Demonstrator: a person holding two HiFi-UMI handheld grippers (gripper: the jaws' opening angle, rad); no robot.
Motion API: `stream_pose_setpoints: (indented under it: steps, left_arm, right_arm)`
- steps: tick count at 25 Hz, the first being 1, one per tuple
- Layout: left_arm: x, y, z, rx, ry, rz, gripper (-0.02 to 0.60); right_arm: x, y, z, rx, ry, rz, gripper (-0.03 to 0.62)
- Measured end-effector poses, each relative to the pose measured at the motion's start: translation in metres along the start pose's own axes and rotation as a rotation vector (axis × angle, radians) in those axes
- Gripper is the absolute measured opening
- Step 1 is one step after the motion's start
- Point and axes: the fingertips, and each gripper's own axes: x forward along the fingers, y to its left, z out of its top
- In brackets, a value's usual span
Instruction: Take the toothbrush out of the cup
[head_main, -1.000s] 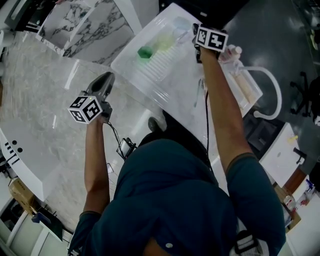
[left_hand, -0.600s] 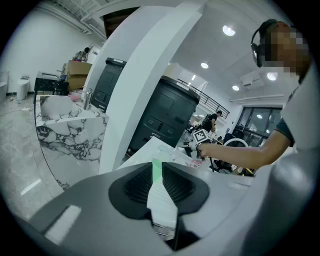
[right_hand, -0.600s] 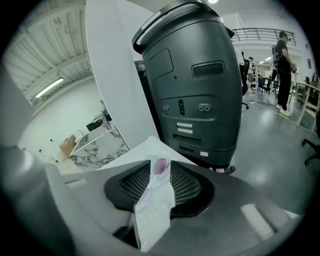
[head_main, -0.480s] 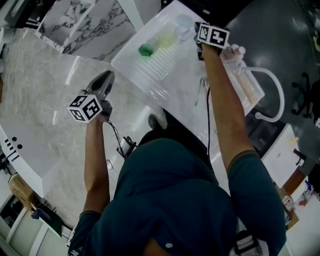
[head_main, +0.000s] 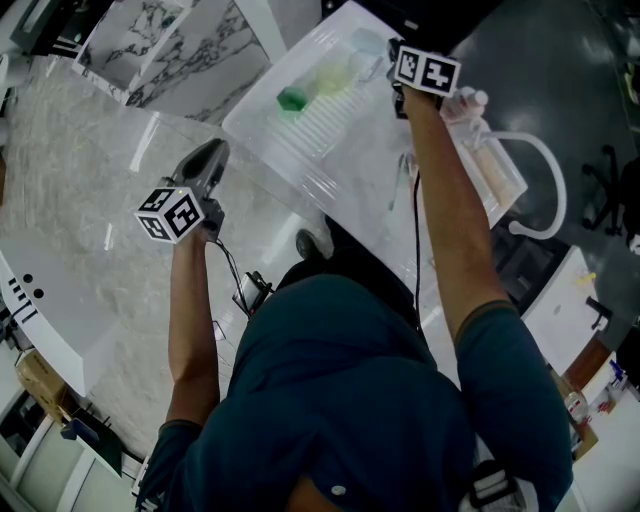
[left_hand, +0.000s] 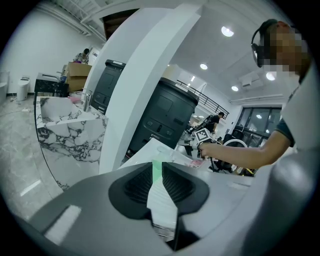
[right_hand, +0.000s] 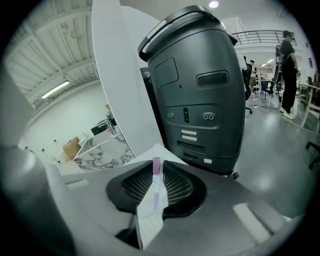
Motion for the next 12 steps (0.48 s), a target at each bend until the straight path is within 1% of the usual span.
stream_pose_setpoints:
  steps: [12]
  left_arm:
    - [-0.016, -0.003, 0.003, 0.010, -0.022, 0.000, 0.057]
  right_arm:
    - [-0.025, 0.017, 0.016, -0.025, -0.048, 0.013, 0.071]
